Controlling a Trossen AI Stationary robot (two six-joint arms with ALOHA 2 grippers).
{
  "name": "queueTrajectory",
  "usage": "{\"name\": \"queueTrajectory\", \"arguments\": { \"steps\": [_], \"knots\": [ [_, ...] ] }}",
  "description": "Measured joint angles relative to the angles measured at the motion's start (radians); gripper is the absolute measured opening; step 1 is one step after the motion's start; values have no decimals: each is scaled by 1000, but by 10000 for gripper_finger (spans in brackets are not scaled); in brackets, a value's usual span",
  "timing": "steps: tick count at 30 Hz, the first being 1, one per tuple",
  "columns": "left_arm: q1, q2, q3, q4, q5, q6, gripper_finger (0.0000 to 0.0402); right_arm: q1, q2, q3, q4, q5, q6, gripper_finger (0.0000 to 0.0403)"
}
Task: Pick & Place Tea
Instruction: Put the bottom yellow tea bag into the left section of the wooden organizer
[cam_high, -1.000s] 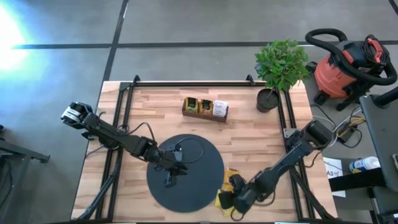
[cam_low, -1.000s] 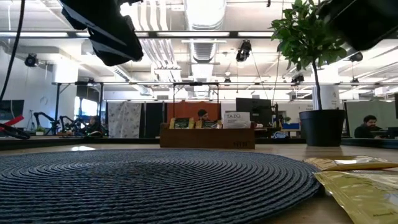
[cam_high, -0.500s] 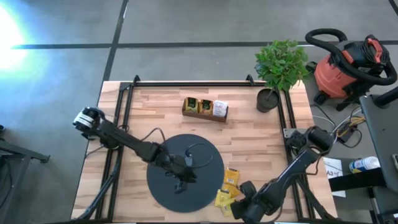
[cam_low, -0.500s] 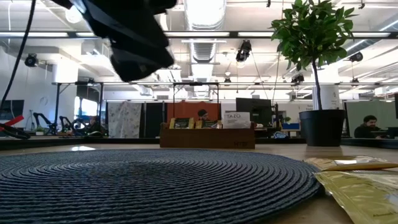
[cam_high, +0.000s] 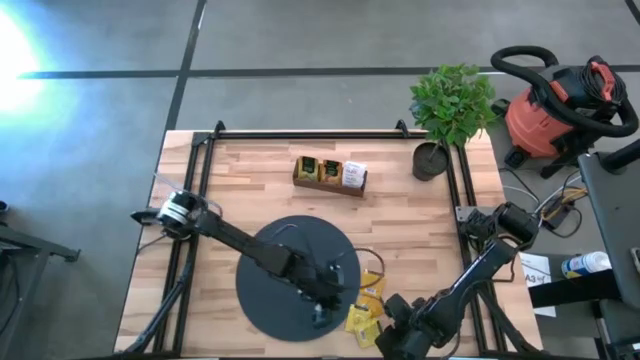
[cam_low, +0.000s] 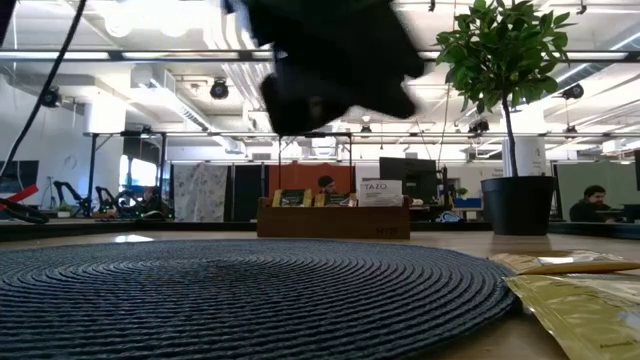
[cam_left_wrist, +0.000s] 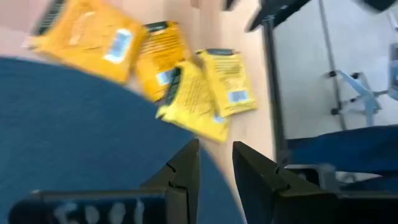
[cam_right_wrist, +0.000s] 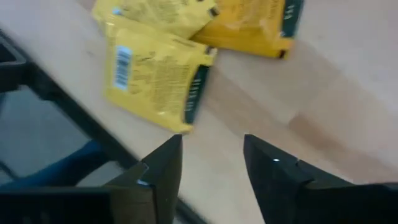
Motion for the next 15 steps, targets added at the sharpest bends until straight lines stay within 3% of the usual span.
{"name": "queueTrajectory", "arguments": {
  "steps": [5,11,15],
  "knots": [
    [-2,109,134,-43,20,-47,90,0,0,-58,38,0,-49,181],
    [-16,202,236,-78,36,-135,90,0,0,-168,320,0,-119,175],
    [-24,227,260,-90,36,-184,90,1,-7,-215,387,14,-116,166]
  ]
}}
